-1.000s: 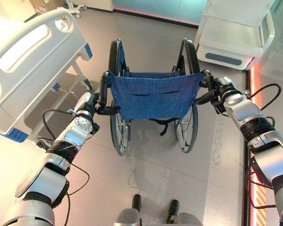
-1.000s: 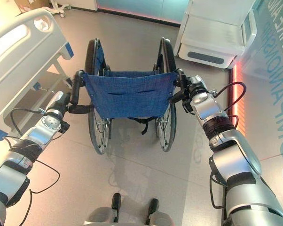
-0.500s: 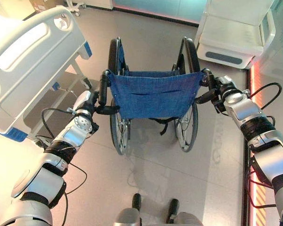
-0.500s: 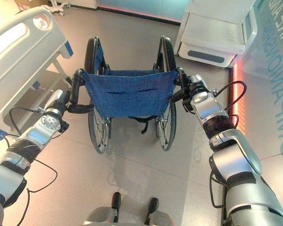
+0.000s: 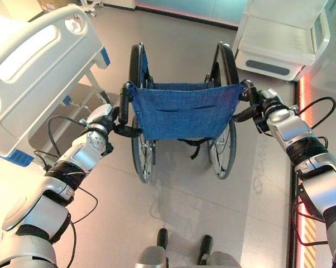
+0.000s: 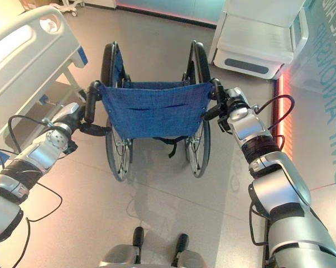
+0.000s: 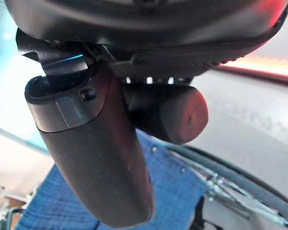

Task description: Push the wheelchair next to the bed

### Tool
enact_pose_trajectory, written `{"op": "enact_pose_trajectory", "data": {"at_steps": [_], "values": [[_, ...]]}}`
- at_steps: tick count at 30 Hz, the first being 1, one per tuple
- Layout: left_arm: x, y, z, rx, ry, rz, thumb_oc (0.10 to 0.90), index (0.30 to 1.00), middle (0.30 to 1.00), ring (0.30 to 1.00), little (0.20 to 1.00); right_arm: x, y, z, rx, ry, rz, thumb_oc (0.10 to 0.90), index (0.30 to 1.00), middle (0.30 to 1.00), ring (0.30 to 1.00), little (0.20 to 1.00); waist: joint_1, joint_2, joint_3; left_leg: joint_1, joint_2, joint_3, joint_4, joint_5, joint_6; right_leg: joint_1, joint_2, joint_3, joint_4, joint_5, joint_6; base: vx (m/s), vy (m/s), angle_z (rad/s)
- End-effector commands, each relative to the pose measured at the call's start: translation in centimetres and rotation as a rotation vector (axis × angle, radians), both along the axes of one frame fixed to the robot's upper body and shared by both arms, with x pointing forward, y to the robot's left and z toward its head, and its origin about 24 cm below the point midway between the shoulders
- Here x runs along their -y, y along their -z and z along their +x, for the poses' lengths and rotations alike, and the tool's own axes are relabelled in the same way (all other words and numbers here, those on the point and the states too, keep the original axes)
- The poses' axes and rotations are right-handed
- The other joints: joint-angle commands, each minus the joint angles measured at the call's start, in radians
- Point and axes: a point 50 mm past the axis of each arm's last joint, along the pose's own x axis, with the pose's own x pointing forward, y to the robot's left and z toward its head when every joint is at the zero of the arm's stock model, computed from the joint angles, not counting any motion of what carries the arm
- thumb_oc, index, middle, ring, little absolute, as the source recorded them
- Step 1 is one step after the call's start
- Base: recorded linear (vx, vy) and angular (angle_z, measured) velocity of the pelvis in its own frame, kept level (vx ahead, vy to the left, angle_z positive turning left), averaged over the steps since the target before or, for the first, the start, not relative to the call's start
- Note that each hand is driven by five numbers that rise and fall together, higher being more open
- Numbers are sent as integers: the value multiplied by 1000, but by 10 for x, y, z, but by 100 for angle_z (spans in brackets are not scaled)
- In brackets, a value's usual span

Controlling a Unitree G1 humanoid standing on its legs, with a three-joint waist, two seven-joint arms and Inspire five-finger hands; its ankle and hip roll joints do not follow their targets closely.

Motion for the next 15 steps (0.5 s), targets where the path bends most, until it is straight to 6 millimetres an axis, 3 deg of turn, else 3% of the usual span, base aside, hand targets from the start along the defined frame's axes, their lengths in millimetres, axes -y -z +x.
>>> {"op": "enact_pose_trajectory", "data": {"at_steps": [1,15], "values": [[25,-133,18,427,97,97,800,900,900,900,900,10,-22,3,28,45,-121,800,900,900,900,900,1,22,-48,-44,-31,57,104,-109,10,-49,-20,33,141,-91,-34,0,0,0],[34,-155,9,648,156,85,800,900,900,900,900,12,-20,2,16,60,-133,800,900,900,900,900,10,20,-56,-40,-30,57,98,-110,11,-45,-21,29,136,-92,-35,0,0,0]]}}
